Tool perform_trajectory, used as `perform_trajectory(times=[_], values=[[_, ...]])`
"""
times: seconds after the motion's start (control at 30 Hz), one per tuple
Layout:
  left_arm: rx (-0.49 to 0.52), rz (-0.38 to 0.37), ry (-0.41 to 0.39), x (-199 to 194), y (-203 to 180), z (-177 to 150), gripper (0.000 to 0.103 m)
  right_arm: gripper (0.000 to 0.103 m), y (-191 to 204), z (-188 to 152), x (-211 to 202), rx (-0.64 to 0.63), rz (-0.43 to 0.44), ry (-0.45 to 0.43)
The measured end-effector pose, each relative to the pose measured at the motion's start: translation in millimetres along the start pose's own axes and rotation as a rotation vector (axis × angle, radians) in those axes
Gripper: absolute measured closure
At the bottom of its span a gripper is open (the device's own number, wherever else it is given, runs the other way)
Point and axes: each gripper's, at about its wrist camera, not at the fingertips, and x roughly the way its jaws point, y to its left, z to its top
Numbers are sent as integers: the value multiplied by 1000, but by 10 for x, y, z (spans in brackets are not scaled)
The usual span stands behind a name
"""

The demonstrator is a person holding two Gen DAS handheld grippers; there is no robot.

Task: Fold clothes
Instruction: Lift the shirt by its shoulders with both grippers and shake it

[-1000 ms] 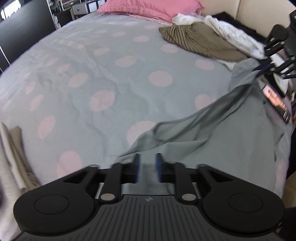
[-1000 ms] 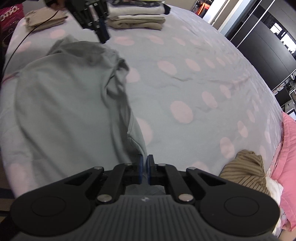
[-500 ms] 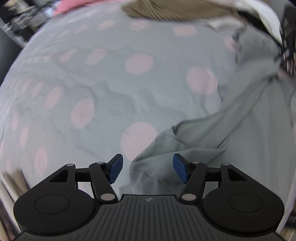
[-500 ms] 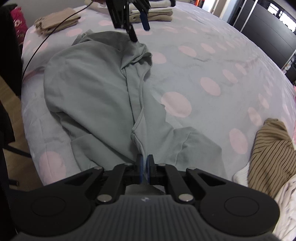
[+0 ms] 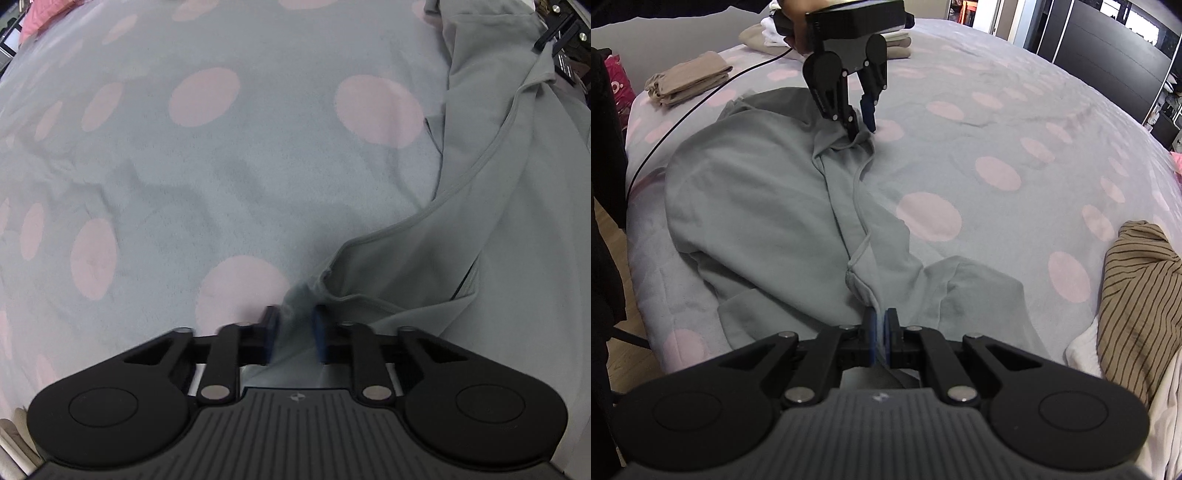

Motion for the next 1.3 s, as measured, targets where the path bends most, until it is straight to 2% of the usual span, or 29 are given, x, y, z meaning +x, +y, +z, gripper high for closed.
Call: perform_trajectory(times=[0.07, 0.17, 0.3, 0.37, 0.6, 0.73, 0.83, 1.0, 1.17, 1.3], values=[[-14, 11, -3, -3, -44, -14, 100, 98, -6, 5, -14, 3, -11, -6], [-64, 50, -23, -98, -96, -53, 101, 98, -13, 14, -42, 7, -29, -17], [-187, 136, -89, -445, -101, -200, 101, 98, -13, 48, -93, 9, -77, -37], [-261, 185, -134, -705, -78, -288, 101, 98, -6, 91, -135, 10, -124, -56], [-480, 289, -304, -1737, -156, -782, 101, 98, 21, 521, -454, 36, -392, -199], [-561, 375, -441, -2403, -280, -969, 101, 99, 95, 926, -837, 6, -536, -314], [-594, 466, -549, -2887, -428, -1066, 101, 99, 163, 1243, -1239, -2, -635, -417], [-665, 577, -775, -3745, -685, -1241, 101, 99, 507, 1650, -1974, -61, -820, -590], [-672, 681, -991, -4586, -1122, -1395, 101, 99, 924, 1826, -2688, -75, -960, -750], [-649, 740, -1123, -5123, -1538, -1487, 101, 99, 1236, 1802, -3014, -113, -1026, -787]])
